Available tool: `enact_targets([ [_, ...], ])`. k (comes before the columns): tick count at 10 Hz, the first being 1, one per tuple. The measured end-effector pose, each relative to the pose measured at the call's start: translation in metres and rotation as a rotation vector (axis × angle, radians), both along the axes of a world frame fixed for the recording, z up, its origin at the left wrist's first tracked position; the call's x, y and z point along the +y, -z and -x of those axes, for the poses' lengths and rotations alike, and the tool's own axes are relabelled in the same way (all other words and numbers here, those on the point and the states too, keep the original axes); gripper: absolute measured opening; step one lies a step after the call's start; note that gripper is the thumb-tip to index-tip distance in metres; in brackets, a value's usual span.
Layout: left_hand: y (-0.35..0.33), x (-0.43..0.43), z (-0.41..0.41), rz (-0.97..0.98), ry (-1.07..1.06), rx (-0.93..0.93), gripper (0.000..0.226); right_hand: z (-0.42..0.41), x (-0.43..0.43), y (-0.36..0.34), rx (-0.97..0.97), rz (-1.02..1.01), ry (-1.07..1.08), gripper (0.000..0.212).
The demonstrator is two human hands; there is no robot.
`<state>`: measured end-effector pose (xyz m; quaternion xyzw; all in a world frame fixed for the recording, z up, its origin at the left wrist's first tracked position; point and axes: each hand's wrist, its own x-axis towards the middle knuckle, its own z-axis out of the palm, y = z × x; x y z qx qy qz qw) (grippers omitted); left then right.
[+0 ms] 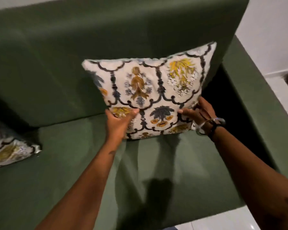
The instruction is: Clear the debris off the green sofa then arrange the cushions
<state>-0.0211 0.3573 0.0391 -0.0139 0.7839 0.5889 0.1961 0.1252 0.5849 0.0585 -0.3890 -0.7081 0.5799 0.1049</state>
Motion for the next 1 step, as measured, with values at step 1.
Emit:
enact_targets([
  [1, -0.0155, -0.0232, -0.0161, 0.116, 0.020, -0.002, 0.108, -0.0172, -0.0335, -0.0151, -0.049, -0.159, 0.121, 0.067],
])
